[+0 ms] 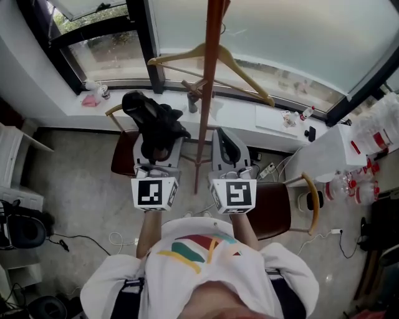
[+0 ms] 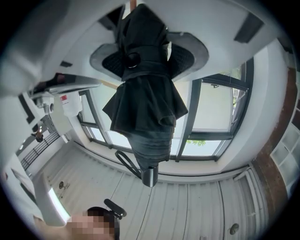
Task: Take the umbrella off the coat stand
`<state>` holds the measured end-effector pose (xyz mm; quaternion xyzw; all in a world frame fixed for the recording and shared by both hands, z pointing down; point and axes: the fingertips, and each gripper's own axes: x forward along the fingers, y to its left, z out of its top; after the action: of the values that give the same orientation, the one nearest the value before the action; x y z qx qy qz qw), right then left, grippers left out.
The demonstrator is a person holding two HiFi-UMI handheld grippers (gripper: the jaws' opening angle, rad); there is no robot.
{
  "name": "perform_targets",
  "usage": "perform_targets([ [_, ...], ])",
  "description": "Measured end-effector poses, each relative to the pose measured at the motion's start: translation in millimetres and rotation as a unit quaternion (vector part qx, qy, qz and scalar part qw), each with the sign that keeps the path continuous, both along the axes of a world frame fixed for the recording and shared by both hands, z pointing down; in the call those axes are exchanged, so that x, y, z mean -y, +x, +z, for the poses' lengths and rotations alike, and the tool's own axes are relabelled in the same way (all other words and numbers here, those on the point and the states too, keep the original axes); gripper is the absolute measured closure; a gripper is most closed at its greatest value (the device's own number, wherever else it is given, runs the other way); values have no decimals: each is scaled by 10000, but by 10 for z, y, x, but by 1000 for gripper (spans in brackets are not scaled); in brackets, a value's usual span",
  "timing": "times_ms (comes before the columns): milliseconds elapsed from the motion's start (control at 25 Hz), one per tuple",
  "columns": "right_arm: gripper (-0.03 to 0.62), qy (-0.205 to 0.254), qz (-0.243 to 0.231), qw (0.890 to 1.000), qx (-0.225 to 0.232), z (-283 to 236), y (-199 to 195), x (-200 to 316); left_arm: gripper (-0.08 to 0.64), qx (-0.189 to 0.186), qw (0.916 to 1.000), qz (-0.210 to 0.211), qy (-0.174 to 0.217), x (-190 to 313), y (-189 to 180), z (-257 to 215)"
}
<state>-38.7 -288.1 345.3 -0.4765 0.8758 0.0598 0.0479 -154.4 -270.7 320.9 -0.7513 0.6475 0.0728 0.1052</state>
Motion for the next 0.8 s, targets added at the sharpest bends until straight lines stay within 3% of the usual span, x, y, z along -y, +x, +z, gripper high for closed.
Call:
perform_targets([
  [280, 594, -162, -13, 9998, -123, 140, -16, -6, 318, 374, 9985, 148, -363, -117, 172, 362],
  [800, 594, -149, 193, 9982, -554, 233, -17, 0, 318, -206, 9990, 127, -387, -20, 83, 438],
])
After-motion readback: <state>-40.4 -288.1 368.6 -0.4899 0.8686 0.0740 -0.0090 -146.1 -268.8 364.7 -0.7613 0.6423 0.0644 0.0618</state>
